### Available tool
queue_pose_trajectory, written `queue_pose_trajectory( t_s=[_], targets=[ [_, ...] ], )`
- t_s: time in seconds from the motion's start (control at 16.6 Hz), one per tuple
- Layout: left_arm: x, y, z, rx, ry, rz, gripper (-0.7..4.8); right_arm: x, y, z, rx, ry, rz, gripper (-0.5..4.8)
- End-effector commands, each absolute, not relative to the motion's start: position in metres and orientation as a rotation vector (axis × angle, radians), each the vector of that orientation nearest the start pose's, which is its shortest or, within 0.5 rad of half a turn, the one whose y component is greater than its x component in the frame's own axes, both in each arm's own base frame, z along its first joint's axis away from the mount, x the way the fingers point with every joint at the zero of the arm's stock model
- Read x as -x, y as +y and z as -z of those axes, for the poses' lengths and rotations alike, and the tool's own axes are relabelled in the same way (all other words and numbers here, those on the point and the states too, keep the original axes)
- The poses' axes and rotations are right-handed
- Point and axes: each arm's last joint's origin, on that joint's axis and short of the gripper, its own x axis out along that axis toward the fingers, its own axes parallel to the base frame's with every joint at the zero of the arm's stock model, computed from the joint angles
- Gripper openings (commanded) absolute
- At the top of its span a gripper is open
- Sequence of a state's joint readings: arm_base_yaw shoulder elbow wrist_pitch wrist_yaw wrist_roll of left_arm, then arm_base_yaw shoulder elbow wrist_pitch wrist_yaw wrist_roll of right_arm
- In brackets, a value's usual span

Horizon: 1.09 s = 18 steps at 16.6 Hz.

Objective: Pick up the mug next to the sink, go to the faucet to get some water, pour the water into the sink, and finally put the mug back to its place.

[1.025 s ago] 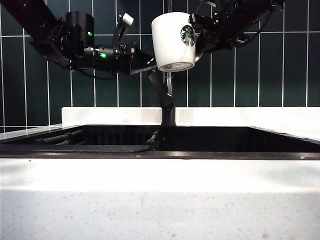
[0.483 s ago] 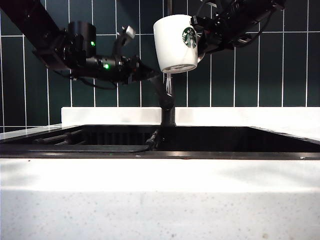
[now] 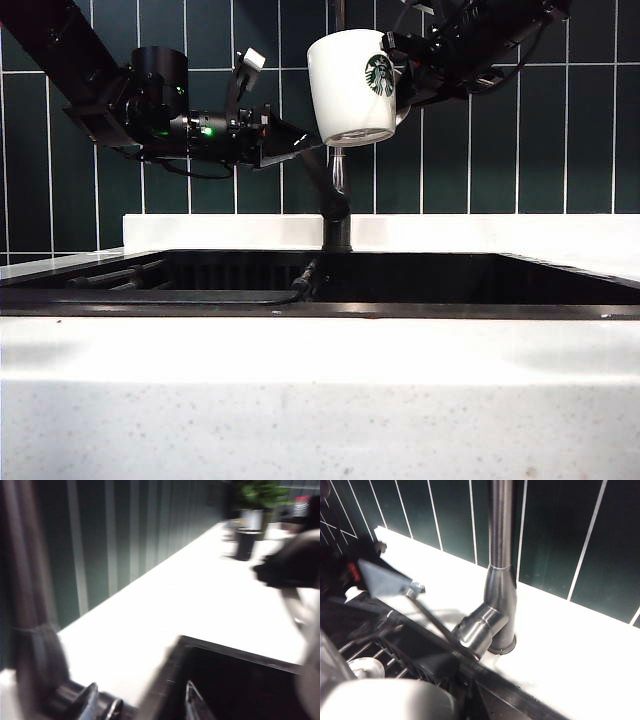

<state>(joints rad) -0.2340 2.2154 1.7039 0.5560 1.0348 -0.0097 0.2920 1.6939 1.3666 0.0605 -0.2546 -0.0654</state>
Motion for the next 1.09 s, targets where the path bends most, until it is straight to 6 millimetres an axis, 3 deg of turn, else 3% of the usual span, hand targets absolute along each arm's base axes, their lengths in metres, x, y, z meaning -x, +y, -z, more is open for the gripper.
queue_pose_trajectory(
  t_s=[0.06,0.6,1.09],
  targets=[
    [-0.4812,-0.1448,-0.2526,0.012,-0.005,1.330,2.12,-0.3758,0.1215,-0.3369,0.054,0.147,-0.561,-0.01],
    [-0.4859,-0.1432,-0.2529,-0.025,-0.035,1.158,2.12,-0.3744,0.1249,-0.3368,0.046,0.151,-0.601,-0.01],
    [-0.4860,-0.1432,-0.2529,-0.025,-0.035,1.157,2.12,-0.3744,0.1247,-0.3368,0.047,0.151,-0.601,-0.01]
  ],
)
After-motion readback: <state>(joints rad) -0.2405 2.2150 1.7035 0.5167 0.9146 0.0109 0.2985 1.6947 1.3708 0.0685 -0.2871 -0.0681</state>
